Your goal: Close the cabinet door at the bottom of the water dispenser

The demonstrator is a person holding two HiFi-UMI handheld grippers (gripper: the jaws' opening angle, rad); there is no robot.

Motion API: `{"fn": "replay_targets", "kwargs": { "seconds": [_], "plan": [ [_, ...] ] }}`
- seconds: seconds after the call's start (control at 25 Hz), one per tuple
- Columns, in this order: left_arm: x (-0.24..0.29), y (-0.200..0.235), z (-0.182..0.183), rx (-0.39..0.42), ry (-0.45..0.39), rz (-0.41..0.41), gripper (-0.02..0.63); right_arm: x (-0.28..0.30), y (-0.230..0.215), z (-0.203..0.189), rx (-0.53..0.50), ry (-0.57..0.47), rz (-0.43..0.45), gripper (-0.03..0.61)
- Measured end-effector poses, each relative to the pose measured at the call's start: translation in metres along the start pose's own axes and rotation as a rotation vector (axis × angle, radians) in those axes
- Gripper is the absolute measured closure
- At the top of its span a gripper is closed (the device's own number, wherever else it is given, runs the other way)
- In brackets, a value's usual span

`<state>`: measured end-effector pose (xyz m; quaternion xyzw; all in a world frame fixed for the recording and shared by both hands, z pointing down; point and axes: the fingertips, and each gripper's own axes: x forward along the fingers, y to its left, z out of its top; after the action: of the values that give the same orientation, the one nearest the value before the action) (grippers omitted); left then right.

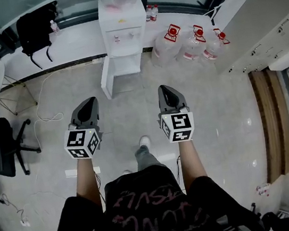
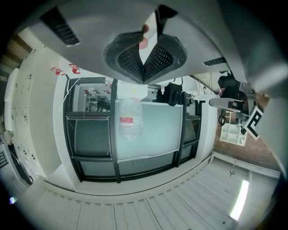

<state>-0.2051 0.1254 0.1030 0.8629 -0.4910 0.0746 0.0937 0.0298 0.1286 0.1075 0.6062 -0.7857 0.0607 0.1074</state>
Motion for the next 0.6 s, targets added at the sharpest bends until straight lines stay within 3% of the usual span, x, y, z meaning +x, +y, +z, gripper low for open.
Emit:
{"fn": "replay_targets", "kwargs": {
  "seconds": [0.28, 0.6],
  "plan": [
    [0.087, 0.026, -0.006, -0.006, 0.054, 0.069, 0.598, 0.086, -0.047, -0.011, -0.015, 0.047, 0.063, 0.566],
    [0.144, 0.056, -0.034, -0.006, 0.120, 0.124, 0.598, 0.156, -0.073, -0.039, -0.020, 0.102, 0.143, 0.566]
  ]
}}
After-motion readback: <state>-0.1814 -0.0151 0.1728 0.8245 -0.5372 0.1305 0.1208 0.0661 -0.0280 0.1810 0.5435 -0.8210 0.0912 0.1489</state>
